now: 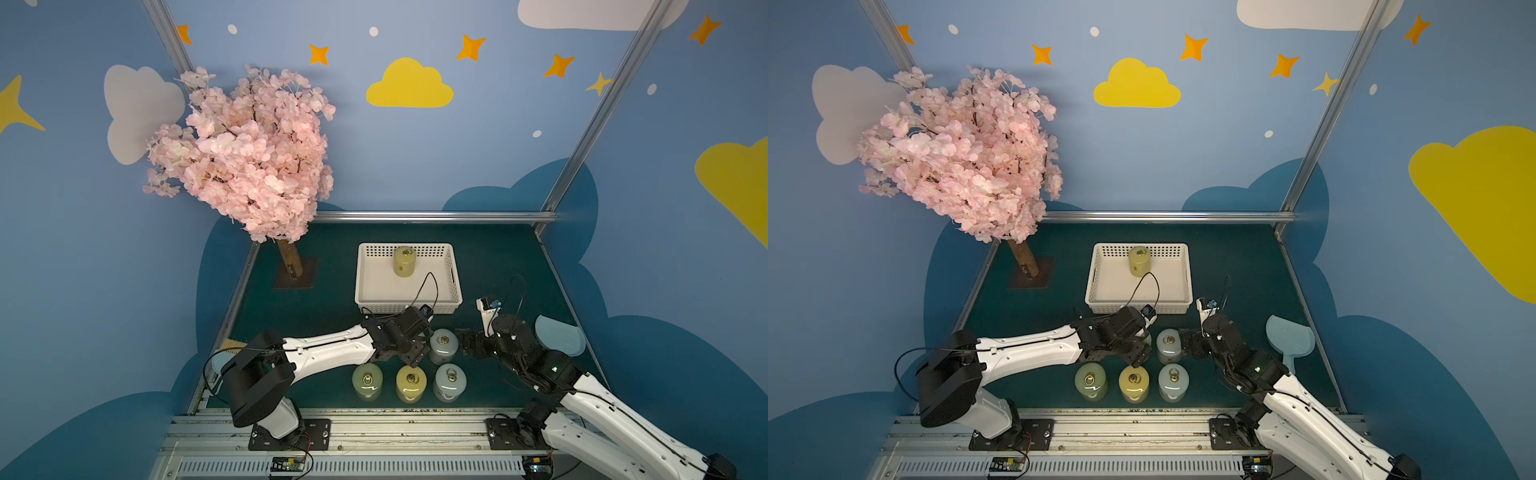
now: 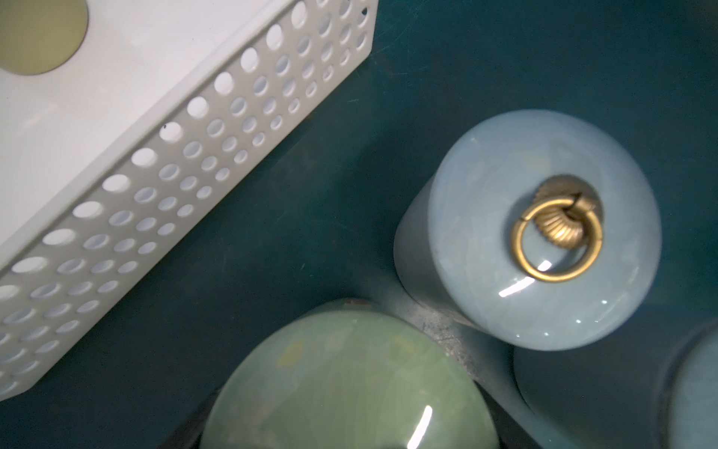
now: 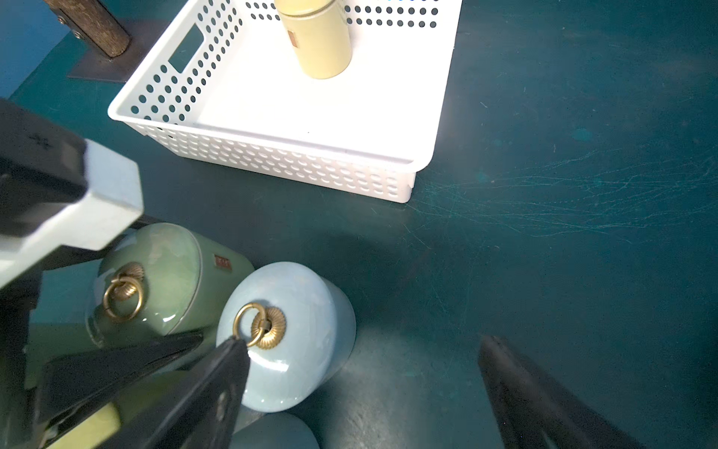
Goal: Take the tea canister out of the basket
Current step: Place the tea canister at the center of the board.
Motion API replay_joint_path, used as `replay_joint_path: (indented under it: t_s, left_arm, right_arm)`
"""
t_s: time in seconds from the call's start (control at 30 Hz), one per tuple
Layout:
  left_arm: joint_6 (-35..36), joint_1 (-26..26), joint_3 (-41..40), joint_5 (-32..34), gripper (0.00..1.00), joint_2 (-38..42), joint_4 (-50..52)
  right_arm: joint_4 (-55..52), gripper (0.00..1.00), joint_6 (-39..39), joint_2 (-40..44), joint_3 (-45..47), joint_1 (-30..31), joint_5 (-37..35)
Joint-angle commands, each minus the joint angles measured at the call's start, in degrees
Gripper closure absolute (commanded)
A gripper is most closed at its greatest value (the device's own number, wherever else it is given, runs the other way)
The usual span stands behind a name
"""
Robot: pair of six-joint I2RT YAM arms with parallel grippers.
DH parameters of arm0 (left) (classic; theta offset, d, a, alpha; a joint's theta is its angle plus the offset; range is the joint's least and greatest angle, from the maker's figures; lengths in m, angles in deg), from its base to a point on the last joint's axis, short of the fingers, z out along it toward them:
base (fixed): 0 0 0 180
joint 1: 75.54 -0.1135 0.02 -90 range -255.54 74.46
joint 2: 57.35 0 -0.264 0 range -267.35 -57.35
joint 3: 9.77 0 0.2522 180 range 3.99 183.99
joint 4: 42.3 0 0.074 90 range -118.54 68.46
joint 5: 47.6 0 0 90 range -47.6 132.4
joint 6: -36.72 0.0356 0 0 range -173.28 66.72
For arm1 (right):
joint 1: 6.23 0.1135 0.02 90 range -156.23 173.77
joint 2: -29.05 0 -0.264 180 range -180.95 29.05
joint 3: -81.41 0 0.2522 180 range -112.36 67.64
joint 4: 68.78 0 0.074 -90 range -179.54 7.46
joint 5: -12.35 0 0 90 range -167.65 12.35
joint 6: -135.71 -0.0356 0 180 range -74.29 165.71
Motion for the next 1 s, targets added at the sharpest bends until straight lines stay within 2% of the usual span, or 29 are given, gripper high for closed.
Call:
replay_joint_path:
  t_s: [0.0, 0.83, 0.97]
  left_arm:
    - [-0.6, 0.3, -0.1, 0.0, 0.42, 0.1, -3.6]
    - [-1.3, 1.0, 0.0, 0.1, 0.39, -2.2, -3.4]
    - [-1.5, 1.2, 0.1, 0.2, 0.35, -2.1, -3.2]
  right_arm:
    - [-0.4, 0.02, -0.2, 0.7, -0.6, -0.2, -0.5]
    - [-0.4, 0.02, -0.2, 0.9, -0.9, -0.2, -0.3]
    - [-0.4, 0.02, -0.2, 0.7, -1.0, -0.2, -0.3]
